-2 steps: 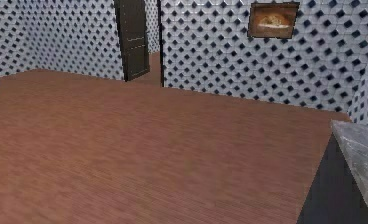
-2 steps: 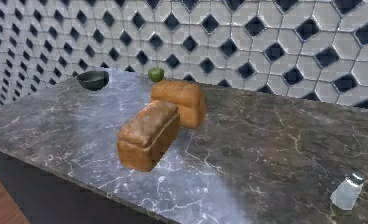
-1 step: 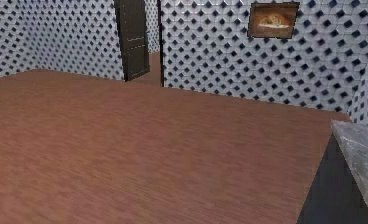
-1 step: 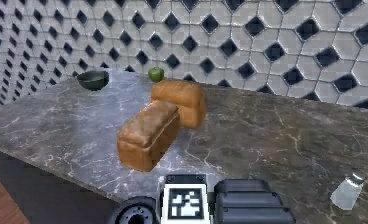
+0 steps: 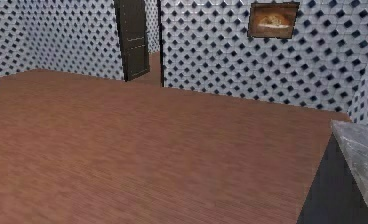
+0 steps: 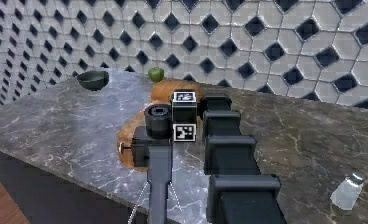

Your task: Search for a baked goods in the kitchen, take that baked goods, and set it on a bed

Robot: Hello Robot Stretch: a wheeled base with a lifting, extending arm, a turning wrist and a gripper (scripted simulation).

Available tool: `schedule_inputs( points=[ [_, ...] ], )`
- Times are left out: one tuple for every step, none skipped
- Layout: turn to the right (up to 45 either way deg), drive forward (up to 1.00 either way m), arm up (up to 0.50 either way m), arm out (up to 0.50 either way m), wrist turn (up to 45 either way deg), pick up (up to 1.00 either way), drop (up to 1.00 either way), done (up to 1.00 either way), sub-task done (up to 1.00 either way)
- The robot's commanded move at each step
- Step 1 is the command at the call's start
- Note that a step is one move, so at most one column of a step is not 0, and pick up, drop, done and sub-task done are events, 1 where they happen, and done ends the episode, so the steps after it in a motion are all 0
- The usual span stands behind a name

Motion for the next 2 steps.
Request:
schedule_inputs(
  points=[
    [0.0, 0.00, 0.00, 0.00, 45.0, 0.00, 0.00, 0.00, 0.00],
    [0.0, 0.00, 0.00, 0.00, 45.0, 0.00, 0.00, 0.00, 0.00]
  ],
)
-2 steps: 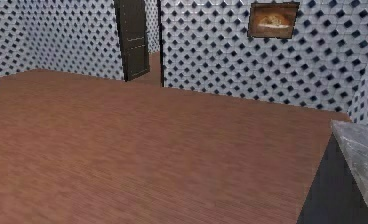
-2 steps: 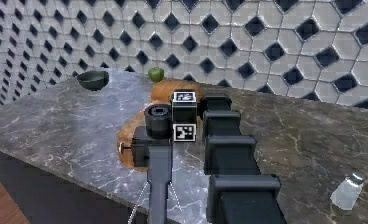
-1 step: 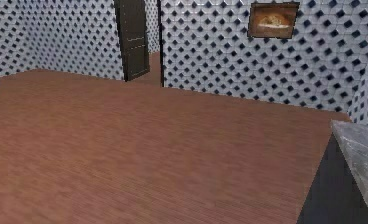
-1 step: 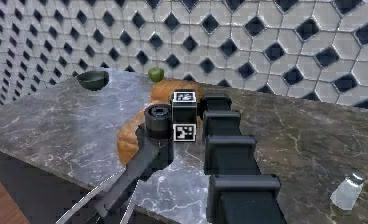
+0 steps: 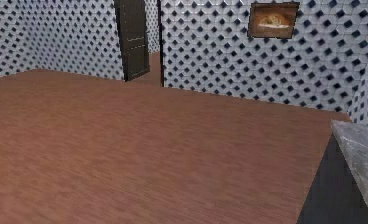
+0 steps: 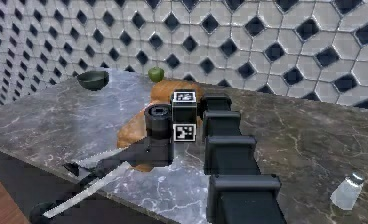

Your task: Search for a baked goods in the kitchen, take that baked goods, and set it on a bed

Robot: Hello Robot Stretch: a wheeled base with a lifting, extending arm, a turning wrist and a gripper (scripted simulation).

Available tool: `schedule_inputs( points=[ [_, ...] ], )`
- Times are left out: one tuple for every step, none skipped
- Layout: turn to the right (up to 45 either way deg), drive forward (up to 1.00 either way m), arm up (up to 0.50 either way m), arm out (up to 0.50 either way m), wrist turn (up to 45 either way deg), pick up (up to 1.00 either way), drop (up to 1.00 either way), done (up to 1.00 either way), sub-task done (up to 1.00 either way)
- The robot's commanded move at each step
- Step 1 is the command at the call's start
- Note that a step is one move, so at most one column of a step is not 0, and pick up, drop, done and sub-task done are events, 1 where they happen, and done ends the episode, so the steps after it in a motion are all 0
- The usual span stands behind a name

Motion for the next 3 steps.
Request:
schedule_inputs(
  points=[
    [0.0, 0.00, 0.00, 0.00, 45.0, 0.00, 0.00, 0.00, 0.00],
    [0.0, 0.00, 0.00, 0.00, 24.0, 0.00, 0.00, 0.00, 0.00],
    [0.0, 0.00, -0.08, 0.00, 0.0, 0.00, 0.00, 0.00, 0.00]
  ],
)
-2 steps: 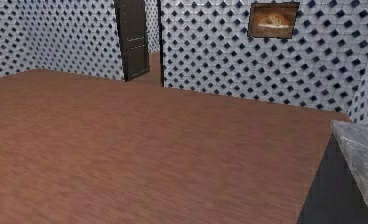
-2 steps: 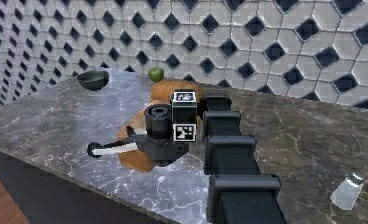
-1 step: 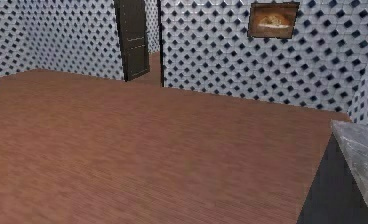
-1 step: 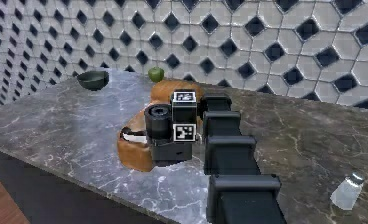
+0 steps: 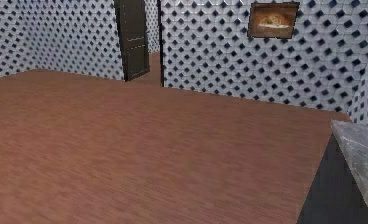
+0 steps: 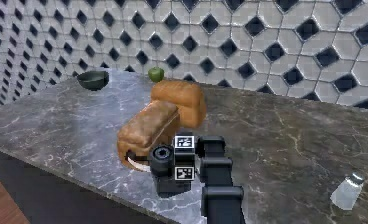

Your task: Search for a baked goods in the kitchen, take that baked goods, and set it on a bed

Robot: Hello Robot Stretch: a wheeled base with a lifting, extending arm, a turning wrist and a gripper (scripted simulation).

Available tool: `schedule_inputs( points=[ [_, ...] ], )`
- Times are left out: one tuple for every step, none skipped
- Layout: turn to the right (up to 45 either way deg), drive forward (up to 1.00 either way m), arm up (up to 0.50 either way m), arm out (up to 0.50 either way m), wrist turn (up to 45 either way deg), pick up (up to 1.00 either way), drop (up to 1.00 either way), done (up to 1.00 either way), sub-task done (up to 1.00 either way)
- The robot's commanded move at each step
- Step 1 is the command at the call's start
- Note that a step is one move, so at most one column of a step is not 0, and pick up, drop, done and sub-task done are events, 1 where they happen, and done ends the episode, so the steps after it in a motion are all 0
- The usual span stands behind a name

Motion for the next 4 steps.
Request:
schedule_inputs(
  points=[
    [0.0, 0.00, 0.00, 0.00, 0.0, 1.00, 0.00, 0.00, 0.00],
    [0.0, 0.00, 0.08, 0.00, 0.0, 0.00, 0.00, 0.00, 0.00],
    [0.0, 0.00, 0.00, 0.00, -45.0, 0.00, 0.00, 0.00, 0.00],
    [0.0, 0.00, 0.00, 0.00, -45.0, 0.00, 0.00, 0.00, 0.00]
  ],
)
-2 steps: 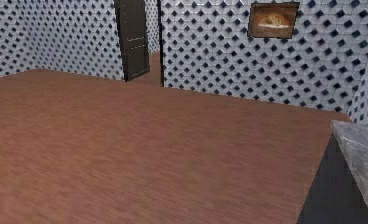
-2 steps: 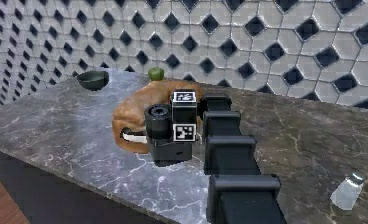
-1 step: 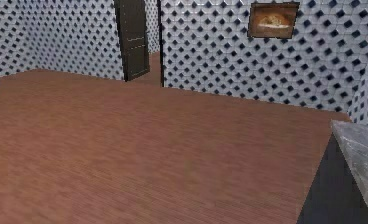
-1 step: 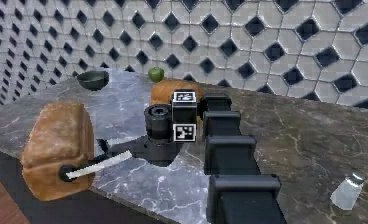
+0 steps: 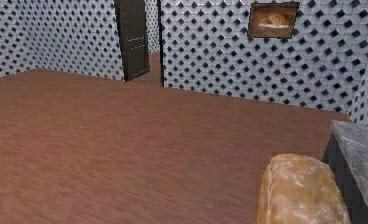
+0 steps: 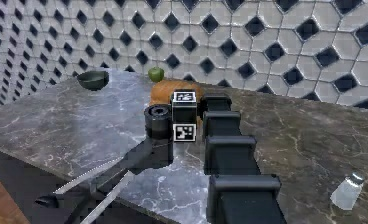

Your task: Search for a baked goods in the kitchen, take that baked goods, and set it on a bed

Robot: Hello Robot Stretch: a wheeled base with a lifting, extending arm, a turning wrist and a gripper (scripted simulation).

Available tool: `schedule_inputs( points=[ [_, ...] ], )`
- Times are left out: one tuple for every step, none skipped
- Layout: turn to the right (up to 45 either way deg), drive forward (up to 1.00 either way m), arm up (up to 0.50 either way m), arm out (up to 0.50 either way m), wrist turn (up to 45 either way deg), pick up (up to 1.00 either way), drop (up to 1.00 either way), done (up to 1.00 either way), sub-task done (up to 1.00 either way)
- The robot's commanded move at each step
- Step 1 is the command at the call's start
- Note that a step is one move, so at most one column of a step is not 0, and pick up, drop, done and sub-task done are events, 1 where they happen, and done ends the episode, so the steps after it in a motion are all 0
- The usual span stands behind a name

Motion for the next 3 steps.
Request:
schedule_inputs(
  points=[
    [0.0, 0.00, 0.00, 0.00, -18.0, 0.00, 0.00, 0.00, 0.00],
    [0.0, 0.00, 0.00, -0.14, 0.0, 0.00, 0.00, 0.00, 0.00],
    [-12.0, 0.00, 0.00, 0.00, 0.0, 0.00, 0.00, 0.00, 0.00]
  ],
)
